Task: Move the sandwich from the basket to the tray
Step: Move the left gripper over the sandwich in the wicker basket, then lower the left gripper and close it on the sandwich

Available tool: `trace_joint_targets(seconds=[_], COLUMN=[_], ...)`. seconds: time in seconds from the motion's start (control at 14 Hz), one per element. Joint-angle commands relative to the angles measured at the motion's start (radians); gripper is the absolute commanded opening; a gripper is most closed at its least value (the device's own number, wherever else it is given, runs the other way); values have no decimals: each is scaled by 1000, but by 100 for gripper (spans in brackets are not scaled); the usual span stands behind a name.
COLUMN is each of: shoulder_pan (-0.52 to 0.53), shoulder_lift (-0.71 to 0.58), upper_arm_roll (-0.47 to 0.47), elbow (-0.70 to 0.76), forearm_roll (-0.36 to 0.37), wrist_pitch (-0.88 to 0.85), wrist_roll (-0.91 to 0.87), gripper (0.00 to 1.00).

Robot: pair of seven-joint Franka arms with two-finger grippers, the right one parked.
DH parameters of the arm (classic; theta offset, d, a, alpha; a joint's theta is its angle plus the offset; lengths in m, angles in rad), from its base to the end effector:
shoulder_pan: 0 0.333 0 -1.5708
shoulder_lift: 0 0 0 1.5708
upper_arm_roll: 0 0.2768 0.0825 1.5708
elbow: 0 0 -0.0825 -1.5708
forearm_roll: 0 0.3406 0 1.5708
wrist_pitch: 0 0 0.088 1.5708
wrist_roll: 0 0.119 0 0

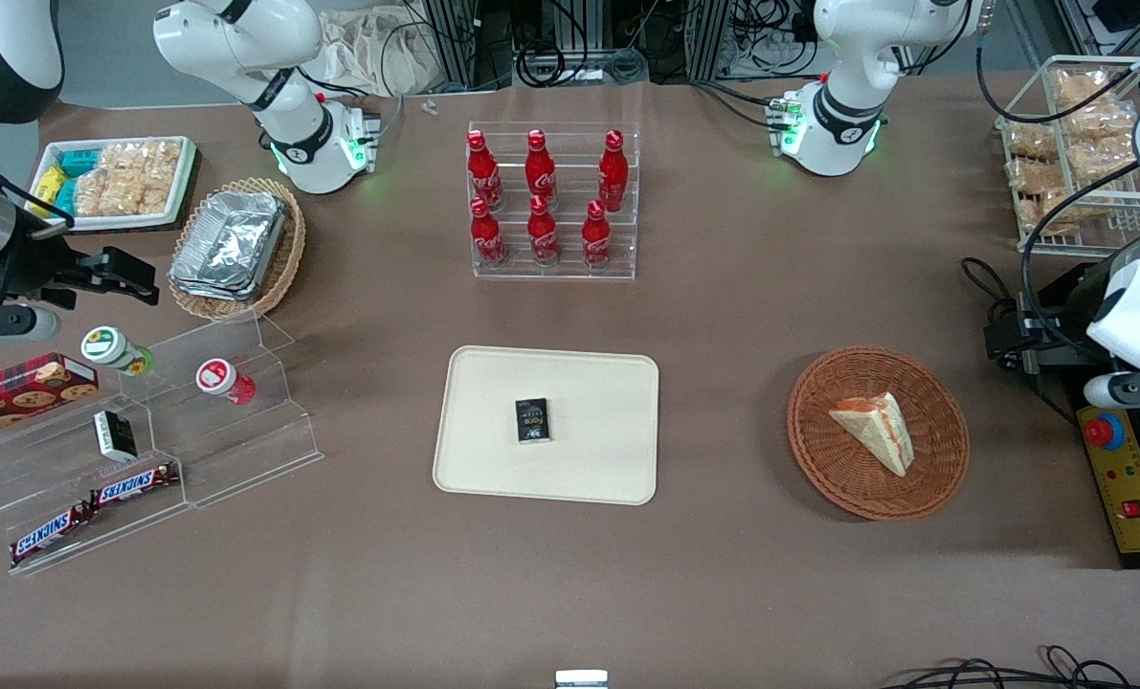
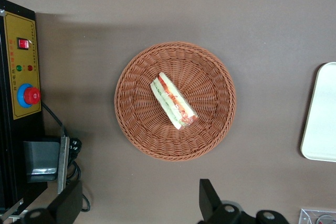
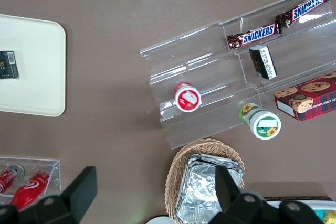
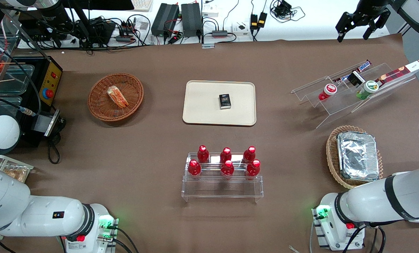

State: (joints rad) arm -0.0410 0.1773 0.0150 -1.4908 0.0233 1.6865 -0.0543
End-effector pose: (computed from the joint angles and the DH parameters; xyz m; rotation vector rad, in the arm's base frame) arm 0.5671 -0.0129 0.5226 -3.1161 -0.0398 -0.0303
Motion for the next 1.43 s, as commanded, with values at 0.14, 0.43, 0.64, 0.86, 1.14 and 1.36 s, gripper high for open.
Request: trace_joint_targets(seconds=[0.14, 0.43, 0.64, 0.86, 1.14, 1.36], shoulder_pan=[-3, -8, -45, -39, -23, -14], shoulder_lift=[19, 42, 65, 112, 91, 100], upper_arm_roll=[-3, -9, -43, -41, -35, -32], elbow=[26, 12, -11, -37, -270, -354], forearm_roll=[21, 7, 21, 17, 4, 4], wrist_pitch=[-10, -20, -11, 30, 306, 425], wrist_roll=[-33, -231, -537, -601, -674, -709], gripper=[100, 100, 100, 100, 100, 100])
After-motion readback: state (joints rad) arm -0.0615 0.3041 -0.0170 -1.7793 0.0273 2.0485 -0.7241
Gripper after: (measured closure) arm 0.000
